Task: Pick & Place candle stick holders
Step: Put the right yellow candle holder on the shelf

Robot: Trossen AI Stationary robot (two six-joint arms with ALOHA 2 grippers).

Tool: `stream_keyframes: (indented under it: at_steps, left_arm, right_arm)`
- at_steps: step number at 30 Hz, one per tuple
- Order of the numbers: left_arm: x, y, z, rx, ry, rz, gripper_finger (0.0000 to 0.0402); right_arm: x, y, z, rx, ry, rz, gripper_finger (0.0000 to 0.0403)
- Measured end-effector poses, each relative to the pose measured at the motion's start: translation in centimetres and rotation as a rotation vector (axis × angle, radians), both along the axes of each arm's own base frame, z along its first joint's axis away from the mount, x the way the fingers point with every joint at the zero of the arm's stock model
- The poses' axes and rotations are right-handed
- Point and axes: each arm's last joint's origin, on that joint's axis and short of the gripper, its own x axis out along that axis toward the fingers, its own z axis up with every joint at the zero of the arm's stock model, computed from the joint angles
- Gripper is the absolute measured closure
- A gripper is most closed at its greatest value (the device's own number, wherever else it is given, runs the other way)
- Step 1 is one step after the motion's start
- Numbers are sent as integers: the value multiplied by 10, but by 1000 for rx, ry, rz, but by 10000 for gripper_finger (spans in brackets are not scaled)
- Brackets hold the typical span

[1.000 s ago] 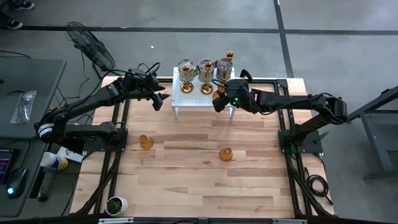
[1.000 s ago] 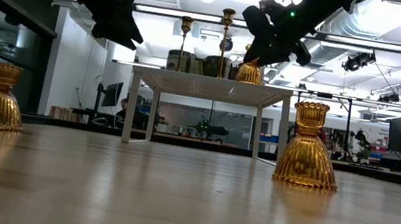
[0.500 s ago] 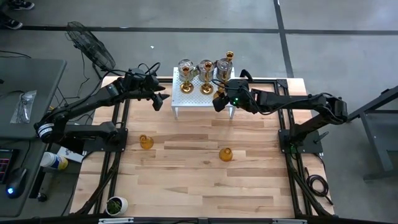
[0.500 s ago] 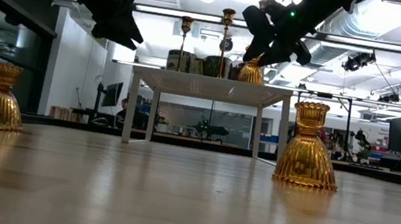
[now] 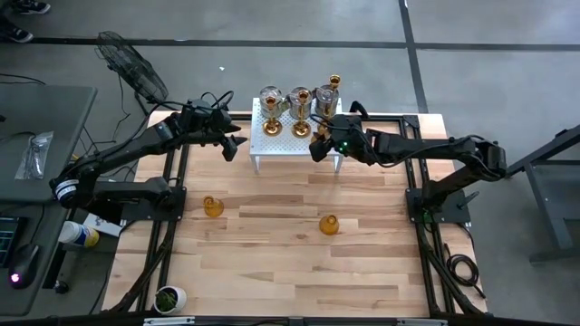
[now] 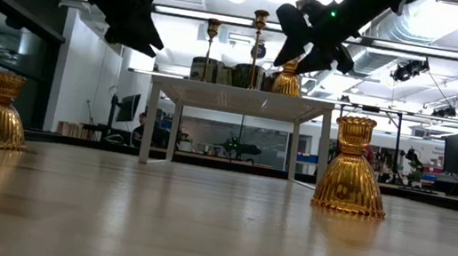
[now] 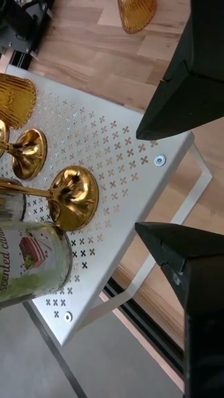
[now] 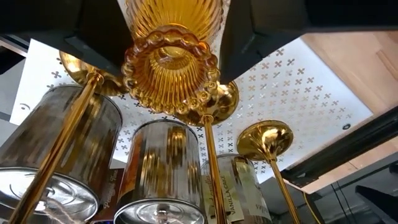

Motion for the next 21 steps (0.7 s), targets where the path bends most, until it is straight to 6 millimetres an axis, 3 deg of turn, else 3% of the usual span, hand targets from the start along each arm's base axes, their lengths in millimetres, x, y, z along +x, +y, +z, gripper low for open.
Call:
stream_keyframes:
  at_steps: [7,21]
  left_arm:
    - [0,0,0,1,1,3,178]
    - [0,0,0,-2,0,3,178]
  right_arm:
    - [-2,0,2,-2,-4,-1,161]
    - [-29,9,19,40,32,29,160]
